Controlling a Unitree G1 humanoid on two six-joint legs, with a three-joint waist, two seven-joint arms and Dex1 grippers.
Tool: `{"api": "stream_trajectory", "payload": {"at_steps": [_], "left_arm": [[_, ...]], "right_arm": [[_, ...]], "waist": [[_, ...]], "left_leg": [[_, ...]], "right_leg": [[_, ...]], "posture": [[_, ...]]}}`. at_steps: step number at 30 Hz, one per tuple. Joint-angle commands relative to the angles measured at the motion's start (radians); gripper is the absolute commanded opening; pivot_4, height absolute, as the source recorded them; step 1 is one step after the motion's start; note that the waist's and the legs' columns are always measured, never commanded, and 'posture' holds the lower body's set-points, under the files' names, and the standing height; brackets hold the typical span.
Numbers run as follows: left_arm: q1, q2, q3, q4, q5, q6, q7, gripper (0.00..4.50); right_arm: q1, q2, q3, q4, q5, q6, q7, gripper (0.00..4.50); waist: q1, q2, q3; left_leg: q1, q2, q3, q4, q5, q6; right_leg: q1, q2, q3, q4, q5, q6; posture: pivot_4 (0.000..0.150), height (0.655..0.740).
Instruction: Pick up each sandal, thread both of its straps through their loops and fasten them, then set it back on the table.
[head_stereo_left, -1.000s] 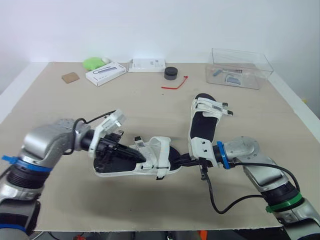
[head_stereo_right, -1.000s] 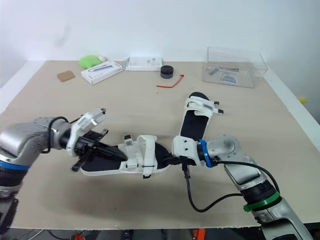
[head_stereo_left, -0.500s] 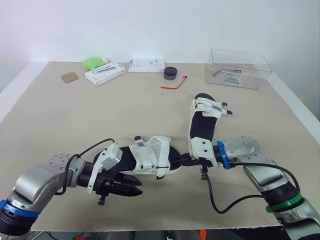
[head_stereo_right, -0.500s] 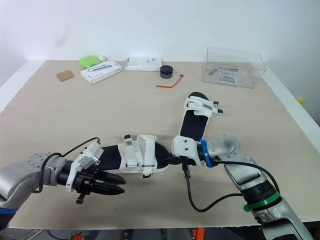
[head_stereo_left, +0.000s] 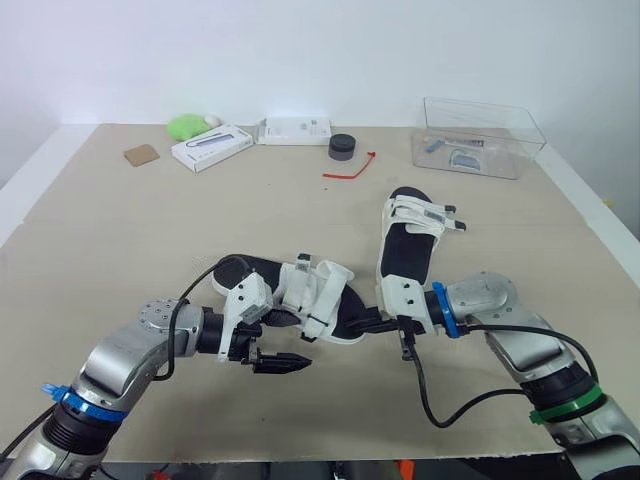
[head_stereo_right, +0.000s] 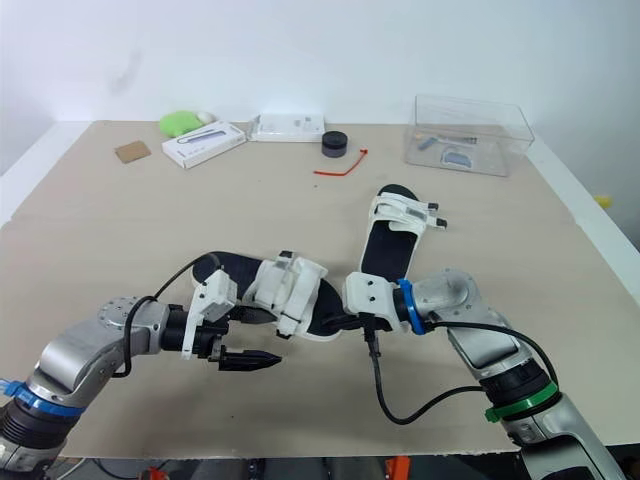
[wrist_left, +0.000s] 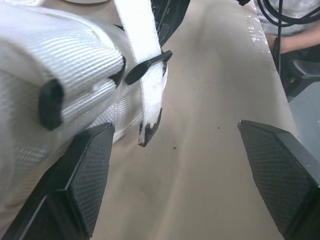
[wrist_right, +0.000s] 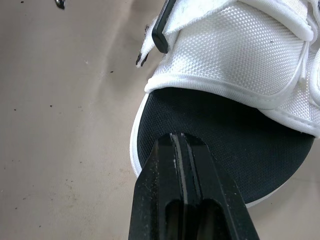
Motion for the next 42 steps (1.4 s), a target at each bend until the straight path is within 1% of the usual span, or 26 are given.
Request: {"api": "stream_trajectory", "payload": {"at_steps": [1,8,9,11,12,16,17,18,25,28,31,34,37,40,42], "left_arm": [[-0.02,-0.024,-0.017,0.001,0.011,-0.017,0.007,4.1],[-0.031,-0.073,-0.024,0.038,-0.01,0.017,0.008,4.1],[-0.034,-0.083,-0.023,0.047,-0.014,0.019,0.007,3.87],[-0.04,-0.097,-0.022,0.062,-0.016,0.016,0.003,3.27],[-0.042,-0.103,-0.02,0.067,-0.018,0.018,0.002,2.87],[-0.049,-0.119,-0.024,0.084,-0.022,0.015,-0.019,1.04],[-0.05,-0.122,-0.027,0.085,-0.024,0.015,-0.024,0.44],[-0.051,-0.122,-0.031,0.086,-0.024,0.014,-0.029,0.04],[-0.045,-0.113,-0.033,0.088,-0.036,0.032,-0.055,0.04],[-0.023,-0.07,-0.026,0.058,-0.07,0.062,-0.104,0.04],[0.034,0.025,-0.016,-0.01,-0.12,0.095,-0.184,0.04],[0.084,0.095,0.02,-0.079,-0.199,0.144,-0.216,0.04],[0.109,0.118,0.05,-0.139,-0.269,0.188,-0.206,0.04],[0.112,0.114,0.06,-0.152,-0.294,0.201,-0.19,0.04],[0.111,0.115,0.059,-0.154,-0.297,0.199,-0.186,0.04]], "right_arm": [[0.018,-0.014,0.008,0.005,-0.025,0.016,-0.005,0.0],[0.019,-0.021,0.002,0.005,-0.026,0.019,-0.007,0.0],[0.019,-0.022,0.002,0.005,-0.026,0.018,-0.007,0.0],[0.019,-0.024,0.001,0.005,-0.026,0.019,-0.007,0.0],[0.019,-0.024,0.001,0.006,-0.026,0.018,-0.007,0.0],[0.018,-0.027,-0.001,0.006,-0.028,0.018,-0.008,0.0],[0.018,-0.028,-0.001,0.005,-0.028,0.019,-0.008,0.0],[0.018,-0.028,-0.001,0.005,-0.028,0.019,-0.008,0.0],[0.018,-0.031,-0.003,0.005,-0.029,0.02,-0.007,0.0],[0.018,-0.031,-0.004,0.004,-0.029,0.02,-0.008,0.0],[0.02,-0.033,-0.003,0.003,-0.03,0.02,-0.009,0.0],[0.022,-0.032,-0.003,0.003,-0.029,0.021,-0.01,0.0],[0.023,-0.03,-0.001,0.005,-0.03,0.018,-0.01,0.0],[0.022,-0.026,0.002,0.008,-0.031,0.017,-0.012,0.0],[0.019,-0.022,0.004,0.011,-0.032,0.015,-0.013,0.0]], "waist": [[0.001,0.0,0.0],[0.003,0.0,0.0],[0.004,0.0,0.0],[0.004,0.0,0.0],[0.004,0.0,0.0],[0.001,0.0,0.0],[0.001,0.0,0.0],[0.001,0.0,0.0],[0.001,0.0,0.0],[0.0,0.0,0.0],[0.0,0.0,0.0],[0.0,0.0,0.0],[0.001,0.0,0.0],[0.0,0.0,0.0],[0.0,0.0,0.0]], "left_leg": [[0.0,0.0,0.0,0.0,0.0,0.0],[0.001,-0.002,-0.001,0.002,0.001,0.001],[0.001,-0.003,-0.001,0.002,0.001,0.001],[0.001,-0.003,-0.001,0.003,0.001,0.002],[0.001,-0.003,-0.001,0.003,0.002,0.002],[0.0,-0.003,0.0,0.002,0.001,0.002],[0.0,-0.003,0.0,0.001,0.001,0.002],[0.0,-0.002,-0.001,0.0,0.001,0.002],[0.0,-0.002,-0.003,0.0,0.001,0.002],[0.0,-0.002,-0.002,0.0,0.001,0.002],[0.0,-0.001,-0.002,-0.001,0.001,0.001],[-0.001,-0.001,-0.002,-0.002,0.001,0.001],[-0.001,-0.001,-0.003,-0.001,0.001,0.001],[-0.001,-0.001,-0.003,-0.001,0.001,0.001],[-0.001,-0.001,-0.004,-0.002,0.0,0.001]], "right_leg": [[0.0,0.0,0.0,0.0,0.0,0.0],[0.003,-0.002,0.0,0.0,-0.001,-0.002],[0.003,-0.003,0.0,-0.001,-0.001,-0.001],[0.004,-0.003,0.0,-0.001,-0.001,-0.001],[0.004,-0.004,0.0,-0.002,0.0,0.0],[0.004,-0.003,0.0,-0.003,0.001,0.001],[0.003,-0.003,0.0,-0.003,0.002,0.003],[0.003,-0.002,0.0,-0.003,0.002,0.003],[0.003,-0.002,-0.001,-0.003,0.001,0.002],[0.003,-0.002,-0.001,-0.003,0.001,0.002],[0.002,-0.002,-0.001,-0.003,0.001,0.001],[0.001,-0.001,-0.002,-0.003,0.0,0.0],[0.001,-0.002,-0.003,-0.003,-0.003,-0.003],[0.001,-0.002,-0.003,-0.003,-0.003,-0.004],[0.001,-0.001,-0.003,-0.003,-0.002,-0.001]], "posture": [[0.15,0.74],[0.15,0.74],[0.15,0.74],[0.15,0.74],[0.15,0.74],[0.15,0.74],[0.15,0.74],[0.15,0.74],[0.15,0.74],[0.15,0.74],[0.15,0.74],[0.15,0.74],[0.15,0.74],[0.15,0.74],[0.15,0.74]]}}
